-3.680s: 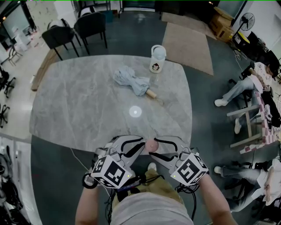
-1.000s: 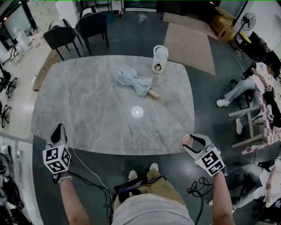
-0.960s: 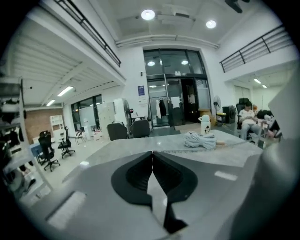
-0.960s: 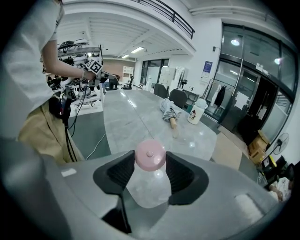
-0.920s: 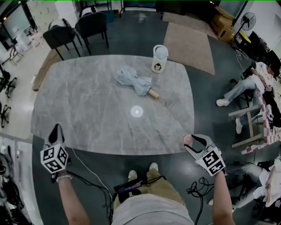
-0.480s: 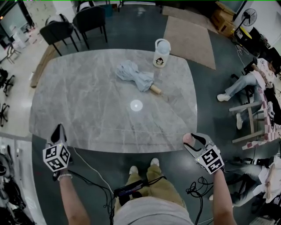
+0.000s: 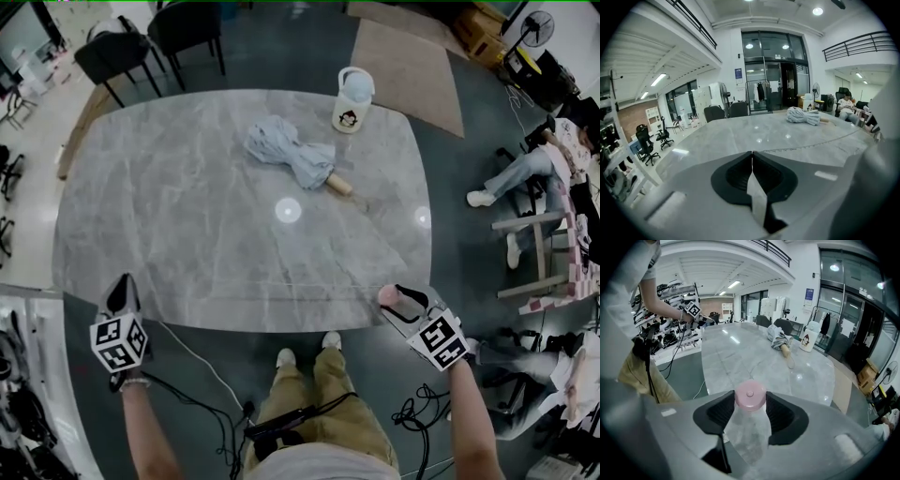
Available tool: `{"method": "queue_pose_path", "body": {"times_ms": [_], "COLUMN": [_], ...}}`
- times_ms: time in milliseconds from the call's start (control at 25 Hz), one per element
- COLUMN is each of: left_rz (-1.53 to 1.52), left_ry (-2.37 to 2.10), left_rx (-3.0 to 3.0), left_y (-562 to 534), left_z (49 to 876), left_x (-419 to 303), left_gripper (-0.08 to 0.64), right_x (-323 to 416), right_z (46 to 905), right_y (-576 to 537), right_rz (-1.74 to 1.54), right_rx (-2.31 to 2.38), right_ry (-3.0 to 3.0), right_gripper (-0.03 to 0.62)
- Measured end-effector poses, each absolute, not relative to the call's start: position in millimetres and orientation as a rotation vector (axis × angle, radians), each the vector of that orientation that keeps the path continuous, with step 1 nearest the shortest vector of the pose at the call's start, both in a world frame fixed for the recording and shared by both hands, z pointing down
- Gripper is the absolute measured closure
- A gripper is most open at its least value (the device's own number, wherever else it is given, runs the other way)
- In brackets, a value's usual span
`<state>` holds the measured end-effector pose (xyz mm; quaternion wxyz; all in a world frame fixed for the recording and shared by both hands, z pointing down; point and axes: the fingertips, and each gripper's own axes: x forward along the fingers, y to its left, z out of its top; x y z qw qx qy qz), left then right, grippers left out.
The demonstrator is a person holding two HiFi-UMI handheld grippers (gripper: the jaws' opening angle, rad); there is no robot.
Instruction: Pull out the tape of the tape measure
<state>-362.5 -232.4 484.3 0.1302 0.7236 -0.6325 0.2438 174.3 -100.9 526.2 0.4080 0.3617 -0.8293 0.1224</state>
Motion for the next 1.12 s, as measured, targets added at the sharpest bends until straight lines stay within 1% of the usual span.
{"method": "queue_pose_path", "body": {"times_ms": [560,1120], "left_rz": [0.792,0.854], "left_ry": [-1.84,-1.856], "left_rx": [1.987,1.928], "left_y": [-230,-233], "left_z": [536,561], "left_x": [-384,-395], "left_gripper": [0.537,0.537], "right_x": [134,115], "right_z": [566,577], "right_y": [-115,-118], "right_rz": [0.315,0.323], "right_rx": [0.781,0.758], "right_ry": [-2.098,-2.091], "right_gripper": [0.381,0.379]}}
